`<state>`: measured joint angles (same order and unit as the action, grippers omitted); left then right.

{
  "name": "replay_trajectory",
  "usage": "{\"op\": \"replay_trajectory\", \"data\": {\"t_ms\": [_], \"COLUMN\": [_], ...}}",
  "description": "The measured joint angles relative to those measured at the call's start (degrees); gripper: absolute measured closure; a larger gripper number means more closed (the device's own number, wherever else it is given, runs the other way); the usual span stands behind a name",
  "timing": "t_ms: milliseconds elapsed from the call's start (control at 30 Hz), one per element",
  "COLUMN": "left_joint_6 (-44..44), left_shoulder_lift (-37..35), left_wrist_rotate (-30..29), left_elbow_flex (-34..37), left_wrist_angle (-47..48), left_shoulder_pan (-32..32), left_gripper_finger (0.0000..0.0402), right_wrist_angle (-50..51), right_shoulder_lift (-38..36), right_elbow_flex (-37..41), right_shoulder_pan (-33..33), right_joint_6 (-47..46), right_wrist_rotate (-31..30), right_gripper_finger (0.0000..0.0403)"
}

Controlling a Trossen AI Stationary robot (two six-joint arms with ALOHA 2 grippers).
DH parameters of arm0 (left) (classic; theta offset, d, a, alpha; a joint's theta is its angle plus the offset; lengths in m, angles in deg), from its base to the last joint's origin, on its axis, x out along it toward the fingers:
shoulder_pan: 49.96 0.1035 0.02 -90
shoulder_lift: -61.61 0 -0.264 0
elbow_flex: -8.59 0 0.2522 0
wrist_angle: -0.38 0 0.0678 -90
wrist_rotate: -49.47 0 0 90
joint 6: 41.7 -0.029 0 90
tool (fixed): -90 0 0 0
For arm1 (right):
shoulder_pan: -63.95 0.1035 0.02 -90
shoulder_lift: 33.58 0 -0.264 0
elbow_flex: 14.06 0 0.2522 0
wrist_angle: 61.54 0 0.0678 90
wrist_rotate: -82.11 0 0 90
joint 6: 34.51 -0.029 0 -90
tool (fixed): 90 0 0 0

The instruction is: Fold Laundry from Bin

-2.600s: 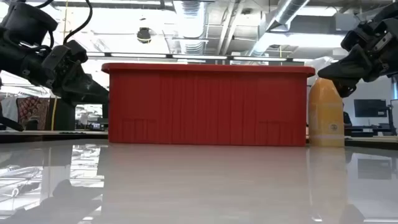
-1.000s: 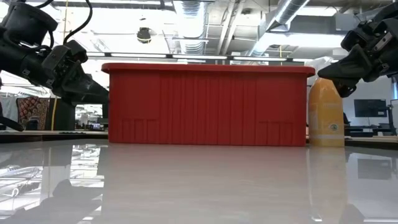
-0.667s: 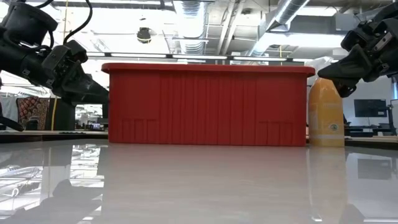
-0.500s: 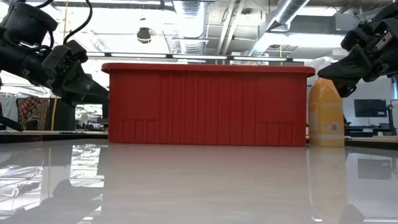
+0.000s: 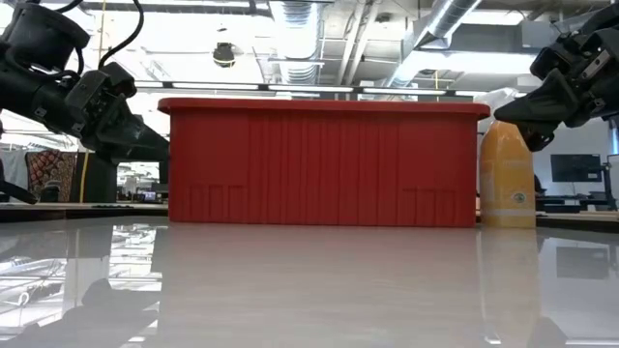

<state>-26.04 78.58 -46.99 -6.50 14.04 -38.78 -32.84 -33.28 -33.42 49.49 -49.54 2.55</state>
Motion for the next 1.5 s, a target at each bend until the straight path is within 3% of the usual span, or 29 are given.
{"op": "replay_trajectory", "data": {"t_ms": [400, 533, 700, 800, 867, 967, 1167, 1367, 1500], "left_joint_6": [4.4, 5.5, 4.5, 2.7, 0.9, -4.4, -17.9, -22.8, -24.2], "left_shoulder_lift": [0.0, 0.0, 0.0, 0.1, 0.9, 3.5, 15.4, 25.6, 29.2], "left_wrist_rotate": [-4.4, -0.9, 3.7, 9.8, 11.3, 8.0, 5.5, 5.5, 2.3], "left_elbow_flex": [0.0, 0.0, 0.0, 0.0, -0.3, -2.8, -11.6, -20.7, -22.6], "left_wrist_angle": [-1.8, -1.7, -3.9, -11.5, -16.3, -17.7, -17.6, -8.4, -6.1], "left_shoulder_pan": [0.0, 0.0, 0.0, -0.3, -1.4, -3.5, -6.4, -6.8, -6.8], "left_gripper_finger": [0.0184, 0.0184, 0.0184, 0.0184, 0.0184, 0.0184, 0.0184, 0.0184, 0.0184], "right_wrist_angle": [-0.1, -3.8, -15.2, -24.7, -30.7, -39.1, -35.8, -12.8, 4.1], "right_shoulder_lift": [0.0, 0.0, 0.0, 1.0, 2.4, 7.4, 27.1, 50.0, 64.3], "right_elbow_flex": [0.0, 0.3, 0.3, 0.2, 0.2, -1.6, -17.8, -43.5, -62.3], "right_shoulder_pan": [0.0, -0.3, -0.3, -0.3, -0.3, -0.3, -0.3, -1.7, -5.9], "right_joint_6": [1.2, 6.0, 0.6, -4.9, -1.1, 2.8, 8.4, 22.0, 25.9], "right_wrist_rotate": [0.0, -2.3, -7.5, -12.0, -11.5, -8.1, -7.8, -14.6, -18.0], "right_gripper_finger": [0.0365, 0.0365, 0.0365, 0.0365, 0.0365, 0.0365, 0.0365, 0.0357, 0.0327]}}
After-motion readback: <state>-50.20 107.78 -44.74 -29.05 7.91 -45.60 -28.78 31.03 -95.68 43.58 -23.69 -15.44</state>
